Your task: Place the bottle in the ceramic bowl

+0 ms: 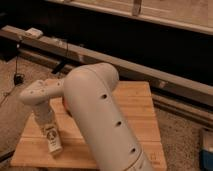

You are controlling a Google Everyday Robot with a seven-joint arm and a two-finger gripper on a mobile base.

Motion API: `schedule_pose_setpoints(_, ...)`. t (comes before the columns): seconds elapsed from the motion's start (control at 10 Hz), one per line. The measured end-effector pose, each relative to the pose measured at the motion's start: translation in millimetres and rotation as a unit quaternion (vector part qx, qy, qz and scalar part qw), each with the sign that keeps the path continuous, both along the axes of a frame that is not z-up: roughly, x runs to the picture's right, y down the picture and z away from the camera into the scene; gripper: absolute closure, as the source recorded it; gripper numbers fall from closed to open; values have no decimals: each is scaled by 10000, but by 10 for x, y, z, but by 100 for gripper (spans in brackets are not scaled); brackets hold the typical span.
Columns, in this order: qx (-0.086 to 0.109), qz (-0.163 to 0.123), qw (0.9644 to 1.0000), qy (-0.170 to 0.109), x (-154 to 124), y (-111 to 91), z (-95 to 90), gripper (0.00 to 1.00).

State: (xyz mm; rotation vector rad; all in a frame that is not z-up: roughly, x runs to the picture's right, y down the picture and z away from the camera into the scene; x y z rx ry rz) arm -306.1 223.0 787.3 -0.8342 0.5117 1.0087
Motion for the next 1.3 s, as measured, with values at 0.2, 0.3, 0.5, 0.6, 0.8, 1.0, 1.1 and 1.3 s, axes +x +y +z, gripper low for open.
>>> schedule_pose_setpoints(0.2,75,21,9998,-175,-32,-261,-229,100)
schedule_pose_setpoints(0.3,129,18,9996,-263,-46,-445,-338,100)
schedule_pose_setpoints(0.5,228,-23,9989,-398,-131,-763,-437,100)
schedule_pose_setpoints(0.6,259,-15,9987,-429,-136,-948,-407,100)
schedule_pose_setpoints(0.8,319,63,9987,-393,-68,-1339,-188,100)
schedule_pose_setpoints(1.0,338,132,9988,-332,-22,-1611,13,100)
schedule_pose_setpoints(1.1,355,234,9988,-250,64,-1808,171,100)
schedule_pose_setpoints(1.3,376,418,9984,-68,245,-2068,408,100)
